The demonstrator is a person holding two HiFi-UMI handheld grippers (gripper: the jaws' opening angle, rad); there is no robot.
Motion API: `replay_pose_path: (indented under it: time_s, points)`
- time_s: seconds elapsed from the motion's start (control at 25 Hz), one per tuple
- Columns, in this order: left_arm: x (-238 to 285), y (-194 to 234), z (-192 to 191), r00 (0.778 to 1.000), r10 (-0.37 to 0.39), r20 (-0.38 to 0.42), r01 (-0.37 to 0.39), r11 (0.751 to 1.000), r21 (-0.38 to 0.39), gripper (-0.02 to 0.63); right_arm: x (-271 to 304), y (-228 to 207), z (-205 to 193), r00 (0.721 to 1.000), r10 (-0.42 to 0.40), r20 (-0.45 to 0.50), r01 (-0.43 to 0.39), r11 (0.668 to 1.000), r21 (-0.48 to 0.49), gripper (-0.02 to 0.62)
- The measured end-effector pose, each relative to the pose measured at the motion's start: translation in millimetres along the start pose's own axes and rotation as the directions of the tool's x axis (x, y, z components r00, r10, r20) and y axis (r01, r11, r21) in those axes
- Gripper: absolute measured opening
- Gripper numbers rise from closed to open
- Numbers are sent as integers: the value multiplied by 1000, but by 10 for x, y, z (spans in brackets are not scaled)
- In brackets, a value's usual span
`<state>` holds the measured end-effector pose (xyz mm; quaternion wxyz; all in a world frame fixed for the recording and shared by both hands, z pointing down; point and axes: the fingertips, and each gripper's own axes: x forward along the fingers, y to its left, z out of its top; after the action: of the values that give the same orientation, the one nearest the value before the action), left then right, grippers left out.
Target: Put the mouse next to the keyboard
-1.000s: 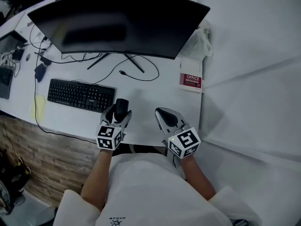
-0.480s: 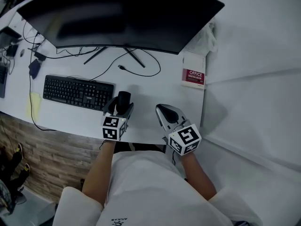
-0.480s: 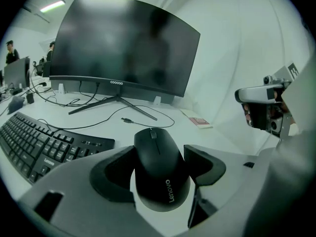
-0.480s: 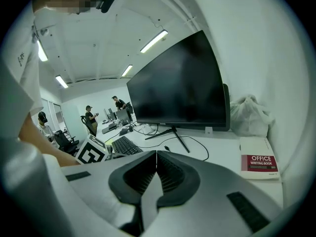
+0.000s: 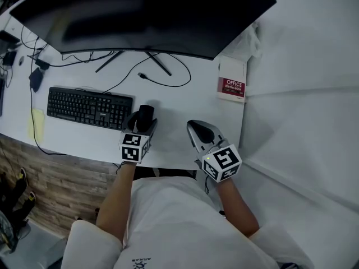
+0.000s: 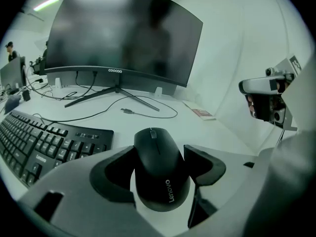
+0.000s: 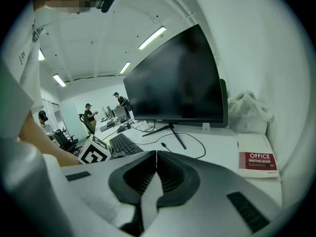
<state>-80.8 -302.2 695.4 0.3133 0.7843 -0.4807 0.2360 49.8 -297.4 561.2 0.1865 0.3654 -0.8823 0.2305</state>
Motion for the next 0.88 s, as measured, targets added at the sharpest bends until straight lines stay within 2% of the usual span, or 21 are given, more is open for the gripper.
replay_pose_path:
  time_s: [0.88]
  points:
    - [136,94,-135,992,77,-104,-74,997,25,322,35,-84,-22,1000,-9,-7,9,1000,19,18]
